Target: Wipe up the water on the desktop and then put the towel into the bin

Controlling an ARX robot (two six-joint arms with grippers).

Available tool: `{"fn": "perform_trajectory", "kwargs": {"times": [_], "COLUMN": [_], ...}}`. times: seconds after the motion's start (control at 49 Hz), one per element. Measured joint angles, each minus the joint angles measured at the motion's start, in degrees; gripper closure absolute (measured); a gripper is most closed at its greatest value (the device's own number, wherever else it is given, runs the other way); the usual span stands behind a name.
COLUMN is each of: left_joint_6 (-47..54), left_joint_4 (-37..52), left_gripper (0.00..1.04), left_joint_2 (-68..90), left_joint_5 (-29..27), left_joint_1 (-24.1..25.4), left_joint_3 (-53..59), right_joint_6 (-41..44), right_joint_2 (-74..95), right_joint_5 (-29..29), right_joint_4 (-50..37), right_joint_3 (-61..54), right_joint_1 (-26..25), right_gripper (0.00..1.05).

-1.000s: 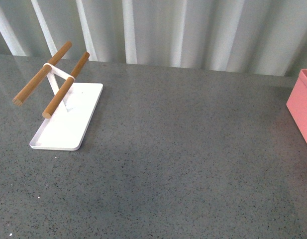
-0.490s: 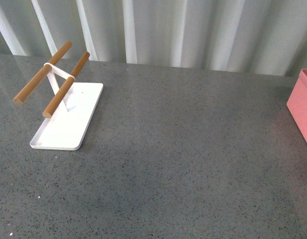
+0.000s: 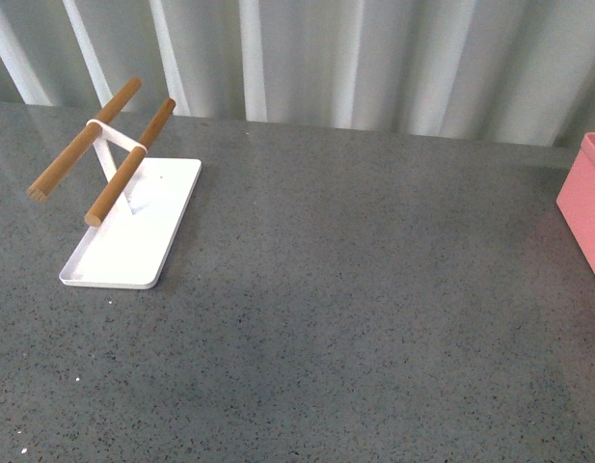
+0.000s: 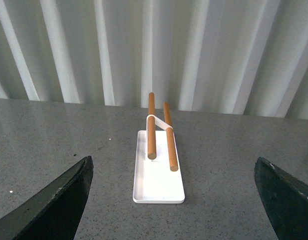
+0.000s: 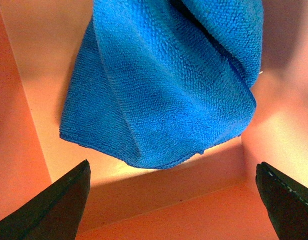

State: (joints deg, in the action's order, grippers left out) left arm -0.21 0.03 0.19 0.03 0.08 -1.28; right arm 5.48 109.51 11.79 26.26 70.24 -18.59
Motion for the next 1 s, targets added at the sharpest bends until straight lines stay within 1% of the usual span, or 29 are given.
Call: {"fn": "perform_trajectory", "kwargs": {"times": [0.204, 0.286, 0.347, 0.429, 0.653, 0.796, 0.878, 1.0], "left_joint_6": [0.0, 0.0, 0.0, 0.0, 0.0, 0.0, 0.0, 0.0], "left_joint_4": [0.0, 0.0, 0.0, 0.0, 0.0, 0.0, 0.0, 0.0], "left_gripper": [0.07, 0.07, 0.07, 0.07, 0.07, 0.07, 0.07, 0.07], "left_joint_2": [0.0, 0.0, 0.0, 0.0, 0.0, 0.0, 0.0, 0.0], "left_joint_5": [-0.02, -0.04, -0.04, -0.02, -0.04, -0.02, -0.04, -0.04], "left_joint_1": [0.0, 0.0, 0.0, 0.0, 0.0, 0.0, 0.0, 0.0], "left_joint_3": [0.0, 0.0, 0.0, 0.0, 0.0, 0.0, 0.0, 0.0], "right_joint_6": [-0.44, -0.55, -0.39, 0.24, -1.31, -0.92, -0.66, -0.68], "right_joint_2": [0.0, -0.48, -1.81, -5.09, -10.25, -11.96, -12.28, -12.22], "right_joint_5": [-0.55, -0.2, -2.05, -2.8, -4.76, -3.41, -2.43, -2.97], "right_joint_4": [0.09, -2.54, -5.14, -9.11, -7.3, -8.24, -6.99, -2.99], "right_joint_3": [0.52, -0.02, -1.05, -2.43, -0.52, 1.68, 5.07, 12.81], "right_joint_1": [-0.59, -0.81, -0.59, 0.2, 0.76, 1.36, 1.68, 2.38], "right_gripper": [0.07, 0.07, 0.07, 0.07, 0.07, 0.07, 0.07, 0.07]}}
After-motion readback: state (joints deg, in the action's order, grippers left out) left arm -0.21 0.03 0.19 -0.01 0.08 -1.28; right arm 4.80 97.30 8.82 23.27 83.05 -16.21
